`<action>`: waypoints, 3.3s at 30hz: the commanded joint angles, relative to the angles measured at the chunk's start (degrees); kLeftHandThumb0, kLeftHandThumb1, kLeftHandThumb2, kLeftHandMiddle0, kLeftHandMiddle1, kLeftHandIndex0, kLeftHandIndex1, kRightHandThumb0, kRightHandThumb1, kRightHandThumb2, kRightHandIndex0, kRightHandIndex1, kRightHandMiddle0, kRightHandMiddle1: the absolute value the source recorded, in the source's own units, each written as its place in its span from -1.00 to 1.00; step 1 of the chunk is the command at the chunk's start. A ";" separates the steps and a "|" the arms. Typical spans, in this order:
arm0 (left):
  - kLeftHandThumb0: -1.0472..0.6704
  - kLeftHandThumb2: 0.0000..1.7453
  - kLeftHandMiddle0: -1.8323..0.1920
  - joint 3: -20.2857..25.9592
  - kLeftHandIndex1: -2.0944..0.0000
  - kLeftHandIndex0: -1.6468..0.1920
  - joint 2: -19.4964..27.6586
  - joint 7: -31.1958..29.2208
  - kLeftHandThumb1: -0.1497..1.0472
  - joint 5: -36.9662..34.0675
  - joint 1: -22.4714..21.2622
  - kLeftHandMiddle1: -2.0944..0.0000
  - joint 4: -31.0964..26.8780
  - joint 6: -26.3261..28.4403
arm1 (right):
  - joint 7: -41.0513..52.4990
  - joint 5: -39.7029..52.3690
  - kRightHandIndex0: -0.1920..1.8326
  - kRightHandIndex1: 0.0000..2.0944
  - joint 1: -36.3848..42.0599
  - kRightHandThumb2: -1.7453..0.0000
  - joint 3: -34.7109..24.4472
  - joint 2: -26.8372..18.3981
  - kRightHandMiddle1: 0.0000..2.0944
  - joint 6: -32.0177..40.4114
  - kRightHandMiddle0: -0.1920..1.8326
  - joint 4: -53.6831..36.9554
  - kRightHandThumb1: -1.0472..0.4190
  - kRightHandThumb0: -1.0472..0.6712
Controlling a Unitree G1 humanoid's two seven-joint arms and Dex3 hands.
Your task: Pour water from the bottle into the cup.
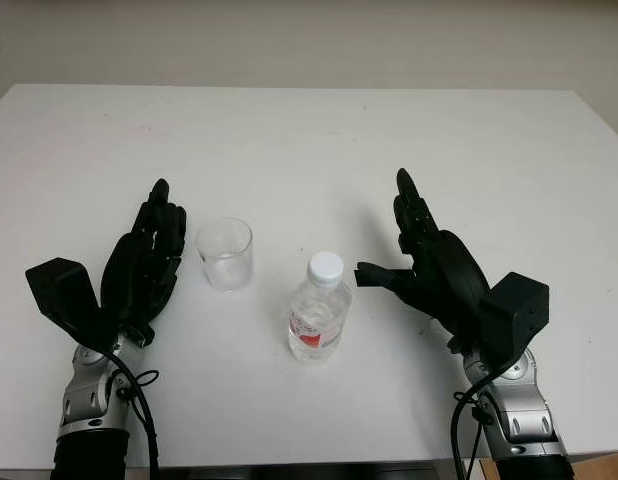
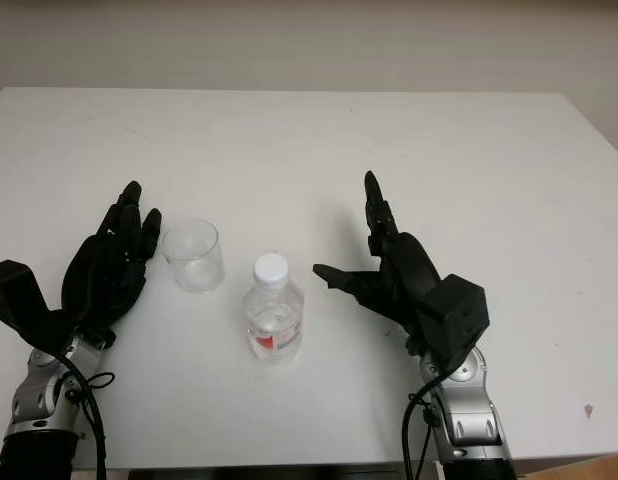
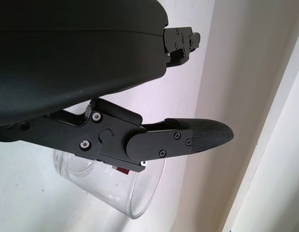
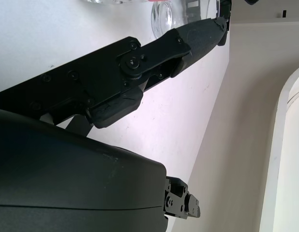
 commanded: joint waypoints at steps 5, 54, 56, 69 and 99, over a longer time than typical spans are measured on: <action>-0.64 -0.46 0.91 0.07 0.95 0.90 0.17 0.31 1.00 -0.12 1.03 0.95 -2.05 0.56 | 0.00 0.07 -1.00 -1.00 0.74 0.94 -0.27 -0.27 -1.00 -0.08 -1.00 -0.94 -0.81 -0.82; -0.61 -0.47 0.91 1.88 0.95 0.90 1.83 0.84 1.00 -0.37 -2.58 0.95 2.27 -2.70 | 23.29 7.28 -1.00 -1.00 -0.18 0.94 11.35 -2.19 -1.00 -1.14 -1.00 -0.59 -0.68 -0.88; -0.62 -0.49 0.91 1.78 0.95 0.90 1.67 0.76 1.00 -0.42 -2.47 0.95 2.32 -2.66 | 22.37 6.63 -1.00 -1.00 -0.45 0.93 11.60 -1.10 -1.00 -2.49 -1.00 0.87 -0.69 -0.89; -0.64 -0.51 0.92 1.48 0.95 0.90 0.28 2.46 1.00 -0.24 -3.01 0.95 2.00 -2.44 | 20.41 7.56 -0.83 0.00 -1.18 0.94 10.98 2.13 -0.09 -3.06 -0.92 3.52 -0.66 -0.66; -0.64 -0.51 0.92 1.53 0.95 0.91 -0.78 2.93 1.00 -0.34 -2.21 0.95 2.30 -4.70 | 8.72 2.82 1.00 1.00 -3.05 0.45 7.76 3.51 1.00 -1.22 0.96 0.77 -1.00 -0.31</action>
